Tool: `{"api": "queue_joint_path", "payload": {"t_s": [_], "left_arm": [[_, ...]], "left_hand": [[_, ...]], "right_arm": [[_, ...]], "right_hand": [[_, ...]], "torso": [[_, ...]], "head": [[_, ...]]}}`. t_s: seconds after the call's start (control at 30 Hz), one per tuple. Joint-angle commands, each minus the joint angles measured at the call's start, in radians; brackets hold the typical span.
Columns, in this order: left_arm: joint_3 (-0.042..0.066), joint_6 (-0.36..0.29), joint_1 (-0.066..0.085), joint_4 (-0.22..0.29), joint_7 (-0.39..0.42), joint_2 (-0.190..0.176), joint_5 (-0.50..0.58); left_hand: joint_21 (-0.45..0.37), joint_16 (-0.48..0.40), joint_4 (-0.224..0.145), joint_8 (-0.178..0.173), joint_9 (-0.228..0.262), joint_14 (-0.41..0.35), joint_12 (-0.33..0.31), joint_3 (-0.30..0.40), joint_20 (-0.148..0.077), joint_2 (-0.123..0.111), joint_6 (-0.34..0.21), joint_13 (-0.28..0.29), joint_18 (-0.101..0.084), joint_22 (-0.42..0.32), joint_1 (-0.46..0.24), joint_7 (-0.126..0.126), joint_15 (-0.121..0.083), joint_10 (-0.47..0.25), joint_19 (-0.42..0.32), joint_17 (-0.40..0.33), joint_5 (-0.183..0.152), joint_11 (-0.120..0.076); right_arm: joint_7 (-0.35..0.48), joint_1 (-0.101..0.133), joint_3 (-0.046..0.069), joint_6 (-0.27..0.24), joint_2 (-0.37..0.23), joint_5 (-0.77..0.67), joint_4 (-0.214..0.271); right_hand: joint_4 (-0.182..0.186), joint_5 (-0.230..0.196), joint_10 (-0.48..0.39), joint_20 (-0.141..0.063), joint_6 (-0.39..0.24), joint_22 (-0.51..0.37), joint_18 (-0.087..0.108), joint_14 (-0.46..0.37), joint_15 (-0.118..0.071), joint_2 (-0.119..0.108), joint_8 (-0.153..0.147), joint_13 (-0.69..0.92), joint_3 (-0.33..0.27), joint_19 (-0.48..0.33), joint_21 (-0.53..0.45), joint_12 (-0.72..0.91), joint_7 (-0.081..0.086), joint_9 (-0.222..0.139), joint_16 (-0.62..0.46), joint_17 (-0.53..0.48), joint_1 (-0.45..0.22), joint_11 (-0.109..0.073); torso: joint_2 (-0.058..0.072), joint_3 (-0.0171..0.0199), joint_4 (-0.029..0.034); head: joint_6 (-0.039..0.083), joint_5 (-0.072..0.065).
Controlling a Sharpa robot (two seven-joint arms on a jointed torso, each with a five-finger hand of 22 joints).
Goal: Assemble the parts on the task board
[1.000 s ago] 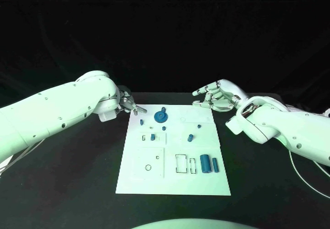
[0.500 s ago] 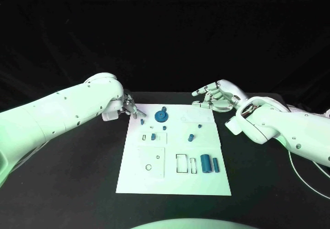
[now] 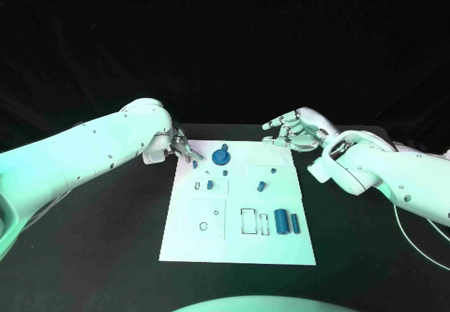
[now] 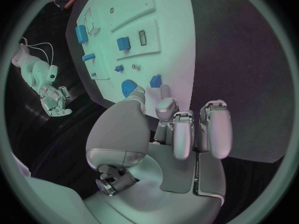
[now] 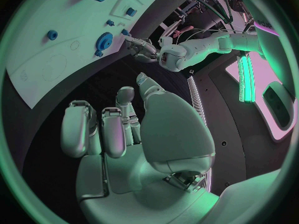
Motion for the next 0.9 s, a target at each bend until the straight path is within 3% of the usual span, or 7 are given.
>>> {"api": "queue_joint_path", "payload": {"t_s": [0.03, 0.6, 0.9], "left_arm": [[-0.001, 0.024, -0.002, -0.003, 0.013, 0.006, 0.014], [-0.005, 0.026, -0.010, -0.021, 0.014, 0.022, 0.015], [-0.006, 0.029, -0.011, -0.032, 0.007, 0.028, 0.015]], "left_hand": [[0.004, 0.003, 0.000, 0.008, 0.003, 0.105, 0.006, -0.008, -0.001, 0.011, 0.011, 0.003, 0.004, 0.076, 0.005, -0.001, -0.003, 0.009, 0.029, 0.263, -0.002, -0.002], [0.009, 0.003, -0.012, 0.026, 0.024, 0.105, 0.022, -0.004, -0.009, 0.039, 0.015, 0.017, 0.003, 0.085, 0.070, -0.009, -0.010, 0.021, 0.033, 0.263, 0.000, -0.009], [0.011, 0.003, -0.043, 0.035, 0.040, 0.105, 0.027, 0.042, -0.015, 0.074, 0.009, 0.022, 0.002, 0.091, 0.150, -0.019, -0.017, 0.025, 0.035, 0.263, -0.004, -0.018]], "right_arm": [[0.002, -0.001, 0.000, 0.016, 0.002, -0.003, 0.000], [0.002, -0.002, 0.000, 0.019, 0.004, -0.003, -0.001], [0.002, -0.002, 0.000, 0.022, 0.004, -0.003, 0.000]], "right_hand": [[-0.001, 0.004, -0.006, -0.002, 0.008, -0.001, 0.014, 0.052, 0.006, 0.010, 0.002, -0.001, -0.007, -0.008, -0.007, -0.003, 0.001, 0.001, -0.004, 0.044, -0.002, 0.000], [-0.001, 0.004, -0.005, -0.002, 0.008, -0.001, 0.014, 0.052, 0.006, 0.012, 0.002, 0.000, -0.007, -0.008, -0.007, -0.001, 0.001, 0.001, -0.004, 0.044, -0.001, 0.000], [-0.001, 0.004, -0.005, -0.002, 0.008, -0.001, 0.014, 0.052, 0.006, 0.012, 0.002, 0.000, -0.007, -0.008, -0.007, -0.001, 0.001, 0.001, -0.004, 0.044, -0.001, 0.000]], "torso": [[-0.001, -0.0005, 0.0001], [0.000, -0.0001, 0.0000], [0.001, -0.0008, -0.0005]], "head": [[0.000, 0.001], [-0.002, 0.002], [-0.004, 0.002]]}}
